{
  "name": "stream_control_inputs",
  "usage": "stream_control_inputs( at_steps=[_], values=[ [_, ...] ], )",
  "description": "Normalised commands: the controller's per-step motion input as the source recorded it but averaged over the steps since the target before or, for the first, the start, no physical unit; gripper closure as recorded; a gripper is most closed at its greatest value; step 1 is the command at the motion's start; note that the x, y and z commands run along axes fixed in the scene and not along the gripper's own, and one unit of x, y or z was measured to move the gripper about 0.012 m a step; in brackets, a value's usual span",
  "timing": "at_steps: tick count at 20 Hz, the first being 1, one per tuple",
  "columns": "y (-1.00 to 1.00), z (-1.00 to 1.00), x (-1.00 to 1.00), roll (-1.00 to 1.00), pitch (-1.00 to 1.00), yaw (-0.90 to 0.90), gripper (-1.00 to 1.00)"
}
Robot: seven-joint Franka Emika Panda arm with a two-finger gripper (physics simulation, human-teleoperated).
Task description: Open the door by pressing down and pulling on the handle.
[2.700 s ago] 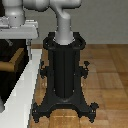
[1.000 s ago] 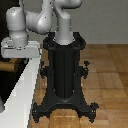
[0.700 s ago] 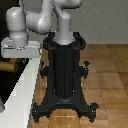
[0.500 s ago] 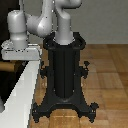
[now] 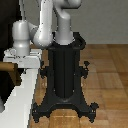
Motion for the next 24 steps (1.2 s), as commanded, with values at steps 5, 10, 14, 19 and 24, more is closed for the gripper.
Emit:
stream_control_inputs(
  at_steps=[5, 10, 14, 19, 24],
  values=[
    [0.0, -0.4, 0.0, 0.0, -0.09, 0.0, 1.0],
    [0.6, 0.0, 0.0, 0.0, 0.0, 0.0, 1.0],
    [1.0, 0.0, 0.0, 0.0, 0.0, 0.0, 1.0],
    [1.0, 0.0, 0.0, 0.0, 0.0, 0.0, 1.0],
    [1.0, 0.0, 0.0, 0.0, 0.0, 0.0, 1.0]
  ],
)
